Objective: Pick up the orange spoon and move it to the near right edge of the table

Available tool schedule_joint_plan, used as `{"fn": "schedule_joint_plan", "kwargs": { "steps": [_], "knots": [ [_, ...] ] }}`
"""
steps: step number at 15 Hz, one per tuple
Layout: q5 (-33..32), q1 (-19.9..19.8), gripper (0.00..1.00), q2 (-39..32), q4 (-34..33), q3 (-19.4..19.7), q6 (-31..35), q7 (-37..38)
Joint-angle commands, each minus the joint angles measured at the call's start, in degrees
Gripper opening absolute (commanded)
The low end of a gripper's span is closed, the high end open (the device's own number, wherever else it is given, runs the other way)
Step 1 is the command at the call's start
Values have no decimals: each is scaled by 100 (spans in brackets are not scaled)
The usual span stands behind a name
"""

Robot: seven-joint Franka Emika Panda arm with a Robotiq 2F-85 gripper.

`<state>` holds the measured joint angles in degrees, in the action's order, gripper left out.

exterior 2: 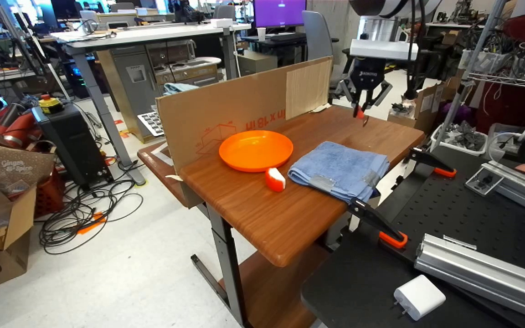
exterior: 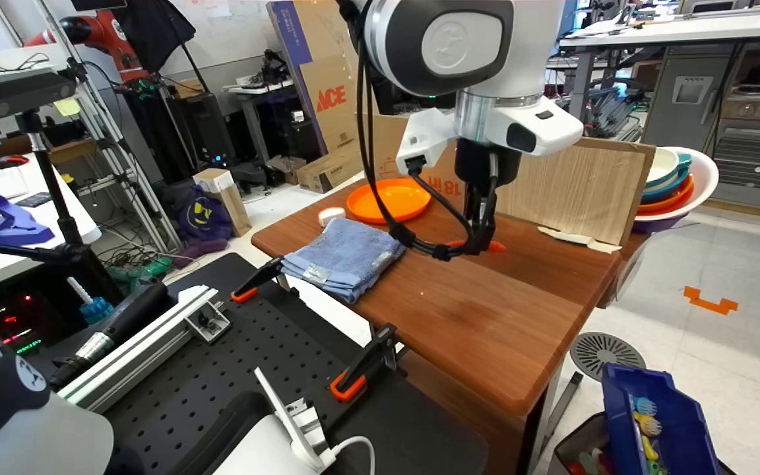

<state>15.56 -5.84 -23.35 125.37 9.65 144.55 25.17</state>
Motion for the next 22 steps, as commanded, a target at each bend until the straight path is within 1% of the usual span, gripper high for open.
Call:
{"fn": "schedule_joint_plan", "kwargs": {
  "steps": [1,5,8,12,15,19,22],
  "knots": [
    [-896,43,3,314,67,352,-598,-263],
    [-1874,-42,3,416,-173,590,-1044,-785],
    [-2269,-128,3,305,-398,544,-1093,-1260],
    [-2361,-210,3,108,-536,390,-928,-1987],
    [-2279,-283,3,-92,-677,295,-906,-2466],
    [-2233,-407,3,-408,-942,234,-854,-2881],
    [-2238,-486,3,-661,-1110,216,-823,-3019]
  ]
}}
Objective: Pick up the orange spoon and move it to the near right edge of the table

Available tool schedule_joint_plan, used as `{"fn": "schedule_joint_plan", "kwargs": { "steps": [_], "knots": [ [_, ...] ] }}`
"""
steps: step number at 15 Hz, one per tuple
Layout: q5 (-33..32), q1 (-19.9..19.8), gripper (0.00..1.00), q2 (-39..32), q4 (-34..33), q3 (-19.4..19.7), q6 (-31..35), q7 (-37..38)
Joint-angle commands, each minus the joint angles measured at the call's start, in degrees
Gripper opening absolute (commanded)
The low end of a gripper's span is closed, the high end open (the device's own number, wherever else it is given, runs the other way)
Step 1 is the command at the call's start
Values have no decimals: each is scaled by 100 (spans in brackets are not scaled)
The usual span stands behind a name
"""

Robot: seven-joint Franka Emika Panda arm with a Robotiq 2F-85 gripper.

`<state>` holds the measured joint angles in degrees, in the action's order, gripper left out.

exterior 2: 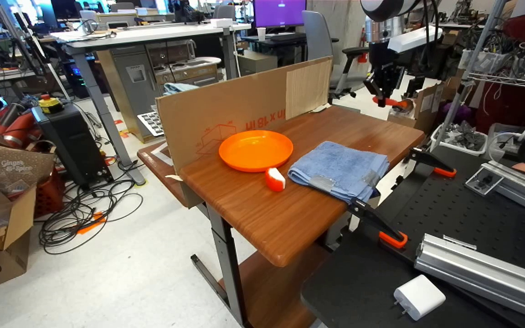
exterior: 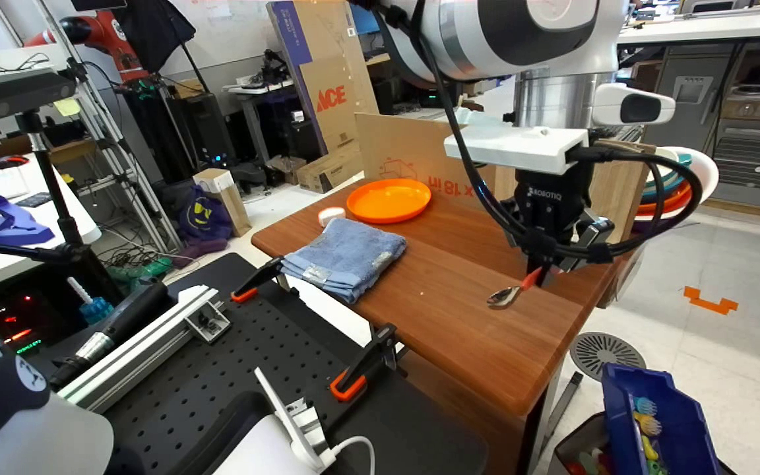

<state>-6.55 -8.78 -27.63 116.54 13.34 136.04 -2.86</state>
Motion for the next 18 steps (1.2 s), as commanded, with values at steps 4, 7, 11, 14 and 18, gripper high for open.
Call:
{"fn": "schedule_joint_plan", "kwargs": {
  "steps": [4,7,11,14,18],
  "knots": [
    [-42,-229,3,-552,-389,-195,145,-257],
    [-37,-219,3,-756,-480,-221,330,-232],
    [34,-233,3,-948,-572,-313,624,-241],
    [64,-234,3,-985,-586,-362,687,-237],
    [60,-223,52,-966,-595,-374,632,-228]
  ]
}}
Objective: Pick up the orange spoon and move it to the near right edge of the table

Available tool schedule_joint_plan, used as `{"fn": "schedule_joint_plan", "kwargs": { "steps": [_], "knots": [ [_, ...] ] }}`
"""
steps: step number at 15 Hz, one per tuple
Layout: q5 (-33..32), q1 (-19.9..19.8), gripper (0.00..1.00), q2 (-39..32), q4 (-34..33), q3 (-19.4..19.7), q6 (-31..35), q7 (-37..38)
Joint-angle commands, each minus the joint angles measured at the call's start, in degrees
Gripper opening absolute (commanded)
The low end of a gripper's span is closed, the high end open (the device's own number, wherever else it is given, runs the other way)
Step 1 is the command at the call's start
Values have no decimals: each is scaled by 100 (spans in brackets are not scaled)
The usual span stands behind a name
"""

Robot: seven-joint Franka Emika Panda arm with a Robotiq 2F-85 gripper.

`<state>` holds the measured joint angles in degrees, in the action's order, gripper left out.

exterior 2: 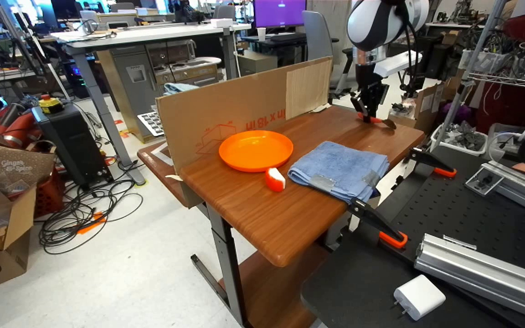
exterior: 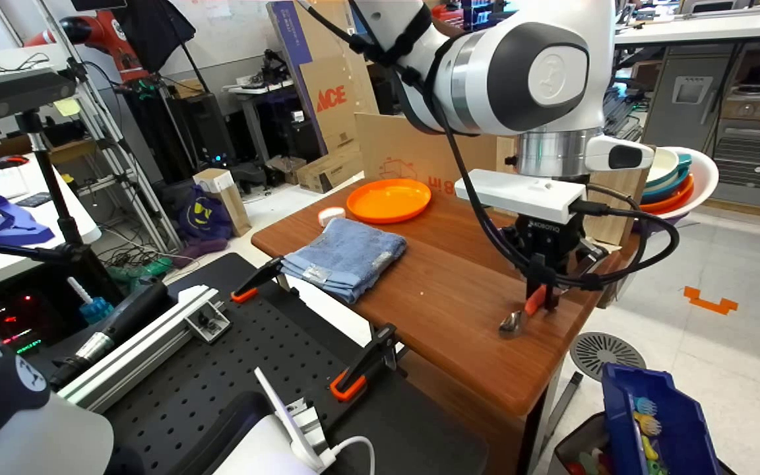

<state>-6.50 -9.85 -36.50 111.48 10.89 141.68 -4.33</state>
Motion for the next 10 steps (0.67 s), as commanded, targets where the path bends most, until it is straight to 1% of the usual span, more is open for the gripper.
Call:
{"fn": "schedule_joint_plan", "kwargs": {
  "steps": [1,6,7,10],
  "knots": [
    [63,-119,58,-69,-87,-134,75,-81],
    [118,-138,97,-52,-107,-191,37,-95],
    [128,-143,100,-47,-108,-199,35,-96],
    [176,-171,100,65,-44,-240,-17,-132]
  ]
}}
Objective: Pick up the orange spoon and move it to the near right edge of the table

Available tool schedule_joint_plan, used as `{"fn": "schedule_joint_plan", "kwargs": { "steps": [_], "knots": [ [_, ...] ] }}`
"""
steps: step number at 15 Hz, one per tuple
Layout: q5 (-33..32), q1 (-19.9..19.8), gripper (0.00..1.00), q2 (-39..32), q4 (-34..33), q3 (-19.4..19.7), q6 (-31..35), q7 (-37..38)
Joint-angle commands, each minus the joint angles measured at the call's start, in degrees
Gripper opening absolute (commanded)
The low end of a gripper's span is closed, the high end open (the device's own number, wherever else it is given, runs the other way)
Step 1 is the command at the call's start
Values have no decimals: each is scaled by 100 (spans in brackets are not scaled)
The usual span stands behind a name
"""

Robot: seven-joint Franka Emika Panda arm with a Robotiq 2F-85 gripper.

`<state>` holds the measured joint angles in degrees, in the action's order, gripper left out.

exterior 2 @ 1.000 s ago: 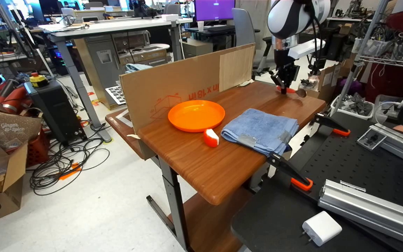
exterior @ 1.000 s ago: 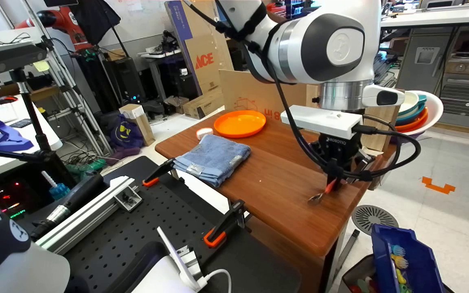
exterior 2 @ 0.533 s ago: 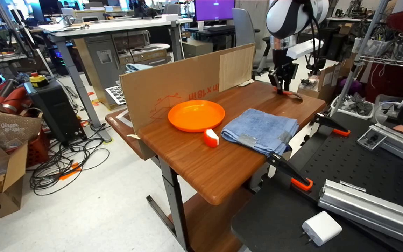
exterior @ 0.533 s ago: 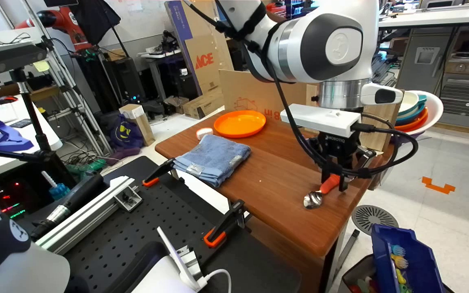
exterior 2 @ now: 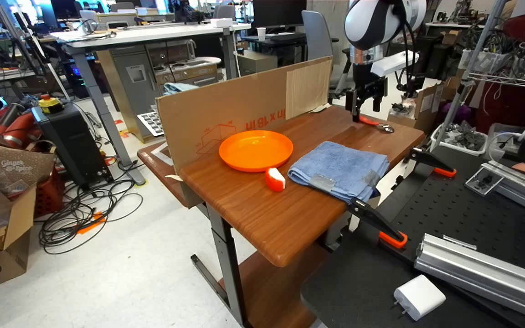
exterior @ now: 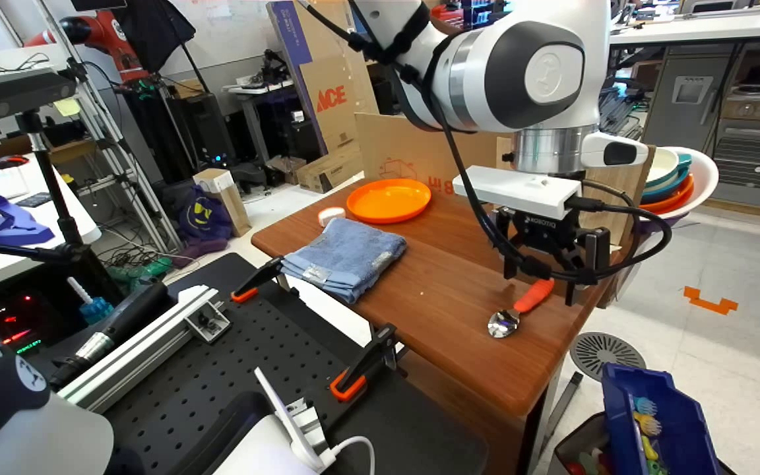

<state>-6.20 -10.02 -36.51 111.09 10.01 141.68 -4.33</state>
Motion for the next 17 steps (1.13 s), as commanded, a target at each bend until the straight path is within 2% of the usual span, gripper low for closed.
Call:
{"fn": "schedule_joint_plan", "kwargs": {
  "steps": [1,5,8,9,12,17],
  "knots": [
    [163,-165,100,114,23,-168,-23,-147],
    [181,-168,100,571,305,-196,-83,-217],
    [330,-226,100,1183,713,-314,-140,-454],
    [123,-60,100,766,336,-137,-100,-146],
    [191,-71,100,1136,643,-174,-136,-253],
    [195,-84,100,1134,690,-184,-134,-264]
  ]
}}
